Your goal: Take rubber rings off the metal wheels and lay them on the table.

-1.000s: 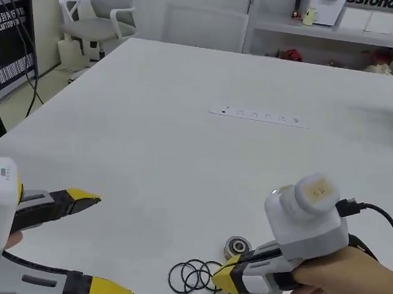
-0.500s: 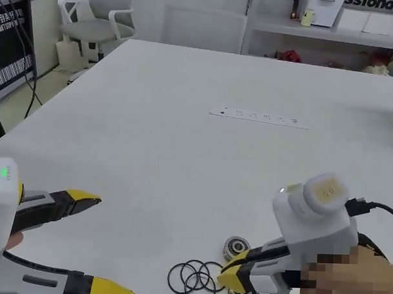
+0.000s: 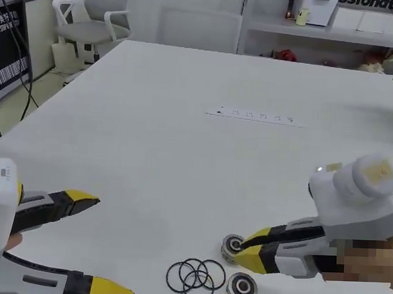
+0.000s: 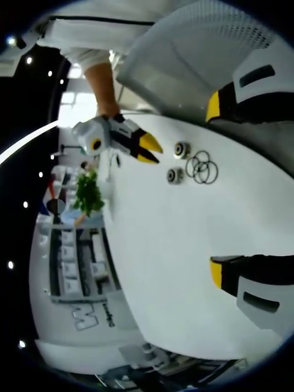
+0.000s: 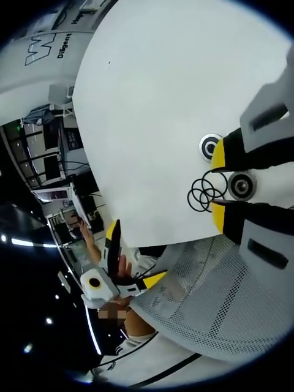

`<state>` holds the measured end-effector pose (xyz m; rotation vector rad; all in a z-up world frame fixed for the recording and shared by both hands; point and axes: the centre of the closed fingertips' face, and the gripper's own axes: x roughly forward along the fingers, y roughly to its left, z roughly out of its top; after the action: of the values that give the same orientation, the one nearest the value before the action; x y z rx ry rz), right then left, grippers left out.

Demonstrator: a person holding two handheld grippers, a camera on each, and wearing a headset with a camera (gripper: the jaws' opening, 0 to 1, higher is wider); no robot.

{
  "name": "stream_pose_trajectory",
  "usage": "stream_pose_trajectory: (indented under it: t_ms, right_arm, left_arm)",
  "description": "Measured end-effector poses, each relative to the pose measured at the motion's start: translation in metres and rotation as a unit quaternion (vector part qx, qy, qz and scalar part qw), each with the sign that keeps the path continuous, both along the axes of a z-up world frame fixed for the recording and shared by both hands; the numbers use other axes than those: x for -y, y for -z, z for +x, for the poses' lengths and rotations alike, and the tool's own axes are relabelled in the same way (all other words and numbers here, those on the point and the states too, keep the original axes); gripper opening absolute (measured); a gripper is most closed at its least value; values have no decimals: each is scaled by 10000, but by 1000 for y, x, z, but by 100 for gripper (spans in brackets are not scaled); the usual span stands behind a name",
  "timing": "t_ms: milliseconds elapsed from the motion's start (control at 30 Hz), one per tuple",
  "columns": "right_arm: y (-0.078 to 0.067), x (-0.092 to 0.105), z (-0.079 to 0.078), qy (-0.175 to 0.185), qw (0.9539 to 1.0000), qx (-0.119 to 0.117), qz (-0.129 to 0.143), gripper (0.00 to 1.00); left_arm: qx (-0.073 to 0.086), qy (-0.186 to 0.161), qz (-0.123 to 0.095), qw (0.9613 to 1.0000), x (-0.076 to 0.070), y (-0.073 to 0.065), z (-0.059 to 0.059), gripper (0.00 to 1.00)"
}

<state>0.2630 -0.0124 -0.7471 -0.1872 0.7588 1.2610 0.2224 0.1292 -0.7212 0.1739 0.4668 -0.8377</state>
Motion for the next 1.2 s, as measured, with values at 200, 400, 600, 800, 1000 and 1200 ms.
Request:
stream_pose_trajectory:
  t_ms: [200, 400, 600, 800, 1000, 1200]
  right_arm:
    - [-11, 4, 5, 160, 9996, 89, 197, 24]
    - [-20, 11, 4, 177, 9991, 252, 301, 35]
    - [-22, 22, 6, 275, 9984, 396, 285, 47]
    - [-27, 30, 4, 341, 9974, 502, 381, 56]
    - [-25, 42, 2, 473, 9963, 542, 460, 64]
    - [-24, 53, 1, 668, 9948, 499, 584, 75]
  left_arm:
    - [-47, -17, -15, 10000, 1, 2, 1, 92]
    - [-72, -21, -6, 10000, 0, 3, 1, 92]
    - [-103, -59, 18, 9999, -3, 5, 1, 93]
    - [-137, -95, -8, 9999, -5, 8, 2, 93]
    - [-168, -142, 3, 9998, -8, 11, 4, 95]
    - [-216, -205, 16, 9996, -12, 15, 4, 97]
